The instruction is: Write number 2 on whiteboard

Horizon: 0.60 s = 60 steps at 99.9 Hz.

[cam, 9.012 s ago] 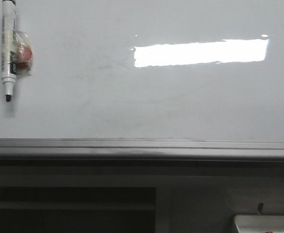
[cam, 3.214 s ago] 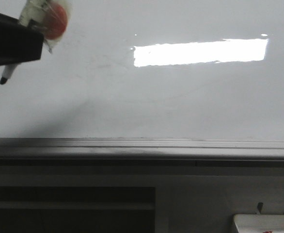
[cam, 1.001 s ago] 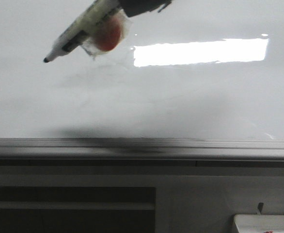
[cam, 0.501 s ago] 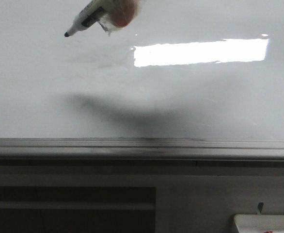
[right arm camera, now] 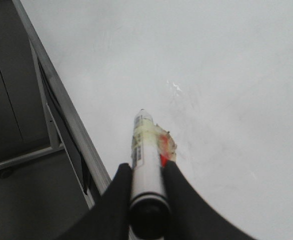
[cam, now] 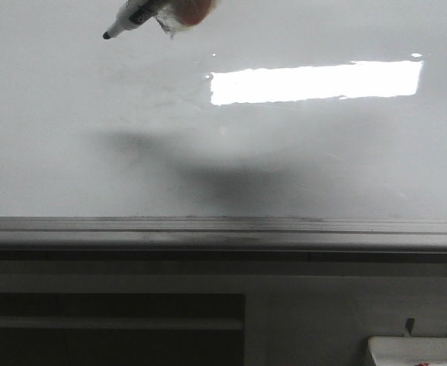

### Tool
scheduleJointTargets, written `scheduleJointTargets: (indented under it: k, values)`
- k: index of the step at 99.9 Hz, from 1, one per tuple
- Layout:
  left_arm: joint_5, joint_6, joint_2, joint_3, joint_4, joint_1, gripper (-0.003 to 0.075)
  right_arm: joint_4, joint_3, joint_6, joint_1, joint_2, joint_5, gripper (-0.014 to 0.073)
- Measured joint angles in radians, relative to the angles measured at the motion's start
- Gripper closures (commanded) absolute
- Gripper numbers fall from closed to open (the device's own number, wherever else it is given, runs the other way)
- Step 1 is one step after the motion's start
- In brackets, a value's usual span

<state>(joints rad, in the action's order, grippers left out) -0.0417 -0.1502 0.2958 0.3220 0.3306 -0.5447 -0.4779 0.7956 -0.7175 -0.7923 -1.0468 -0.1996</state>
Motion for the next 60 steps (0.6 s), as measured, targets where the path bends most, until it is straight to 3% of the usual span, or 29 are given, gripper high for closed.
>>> scheduleJointTargets:
  k: [24,43,60]
  values:
    - [0.0,0.0,0.0,0.0,0.0,0.0,0.0741,0.02,0.0,0.011,0.0,0.004,-0.002,0.0671]
    - [0.0,0.0,0.0,0.0,0.0,0.0,0.0741,0.348,-0.056,0.361,-0.027,0.038,0.105,0.0671]
    - [0.0,0.0,0.0,0.0,0.0,0.0,0.0741,0.418,-0.15,0.469,-0.042,0.082,0.2,0.0671]
